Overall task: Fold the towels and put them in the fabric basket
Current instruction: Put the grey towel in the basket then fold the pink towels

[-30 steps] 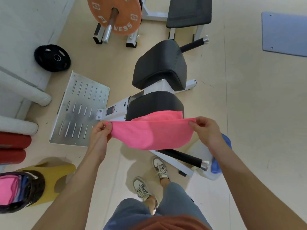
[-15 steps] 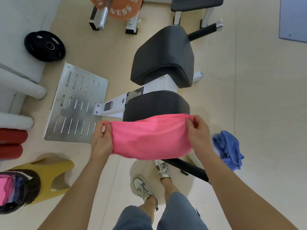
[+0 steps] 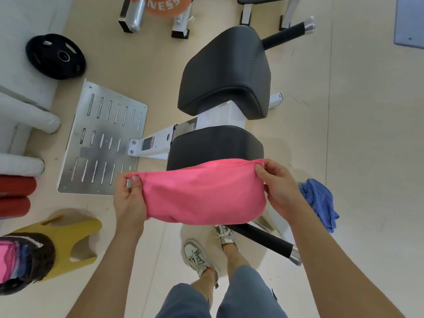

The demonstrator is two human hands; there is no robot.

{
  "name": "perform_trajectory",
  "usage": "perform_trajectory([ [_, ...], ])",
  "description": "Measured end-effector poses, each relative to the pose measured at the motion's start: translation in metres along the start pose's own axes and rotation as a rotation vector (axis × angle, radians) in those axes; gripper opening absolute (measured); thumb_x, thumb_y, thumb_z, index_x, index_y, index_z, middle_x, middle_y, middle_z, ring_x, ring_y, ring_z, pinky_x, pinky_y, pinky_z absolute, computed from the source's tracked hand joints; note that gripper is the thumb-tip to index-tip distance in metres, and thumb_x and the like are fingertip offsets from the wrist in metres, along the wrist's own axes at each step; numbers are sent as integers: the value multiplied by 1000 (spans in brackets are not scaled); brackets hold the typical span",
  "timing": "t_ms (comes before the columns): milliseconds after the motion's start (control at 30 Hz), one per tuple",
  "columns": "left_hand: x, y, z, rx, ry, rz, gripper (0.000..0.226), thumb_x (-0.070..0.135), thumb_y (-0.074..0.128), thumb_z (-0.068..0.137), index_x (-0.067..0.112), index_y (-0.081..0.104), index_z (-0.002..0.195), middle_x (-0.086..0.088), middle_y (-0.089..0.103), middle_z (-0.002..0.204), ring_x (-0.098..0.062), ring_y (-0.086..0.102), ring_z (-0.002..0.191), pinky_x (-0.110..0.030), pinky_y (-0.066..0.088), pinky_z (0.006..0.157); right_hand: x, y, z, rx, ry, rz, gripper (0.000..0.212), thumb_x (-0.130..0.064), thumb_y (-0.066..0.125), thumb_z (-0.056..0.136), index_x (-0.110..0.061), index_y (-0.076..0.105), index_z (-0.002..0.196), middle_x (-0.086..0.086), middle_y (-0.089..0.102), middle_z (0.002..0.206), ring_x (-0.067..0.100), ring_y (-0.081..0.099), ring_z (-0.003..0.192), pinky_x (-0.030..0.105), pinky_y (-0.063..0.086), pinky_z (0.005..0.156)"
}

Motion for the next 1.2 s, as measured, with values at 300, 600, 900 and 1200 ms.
perform_trajectory([
  [300,40,30,-7,-282,52,117,36,-6,58,80,21,59,104,6,60,102,-14,57,100,-29,45,85,-49,29,-25,169,-484,-469,8,-14,65,87,-22,68,86,-12,63,78,-3,56,74,8,40,66],
  [600,167,19,-49,-921,410,-94,18,25,79,68,23,65,80,2,72,98,-14,65,103,-31,46,94,-141,76,-84,-208,-786,-832,20,-24,53,88,-21,73,93,-3,62,86,7,54,79,15,42,70],
  [900,215,-44,-72,-917,503,-293,20,30,85,57,20,78,73,-1,70,80,-22,65,79,-30,53,71,-216,95,-139,-585,-659,-977,23,-39,64,86,-16,68,82,6,60,74,18,55,67,29,45,62],
  [1200,205,-104,-67,-379,408,-357,13,28,80,59,26,77,71,8,68,76,-9,61,73,-19,49,67,-251,77,-160,-503,-603,-1178,12,-37,68,81,-30,69,71,1,62,68,17,57,70,35,49,68],
])
Point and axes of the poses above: each hand's wrist, its own z-axis towards the middle knuckle, its own y-axis out of the palm, x = y × z, the point moved 3 cm from there along z, towards the middle knuckle
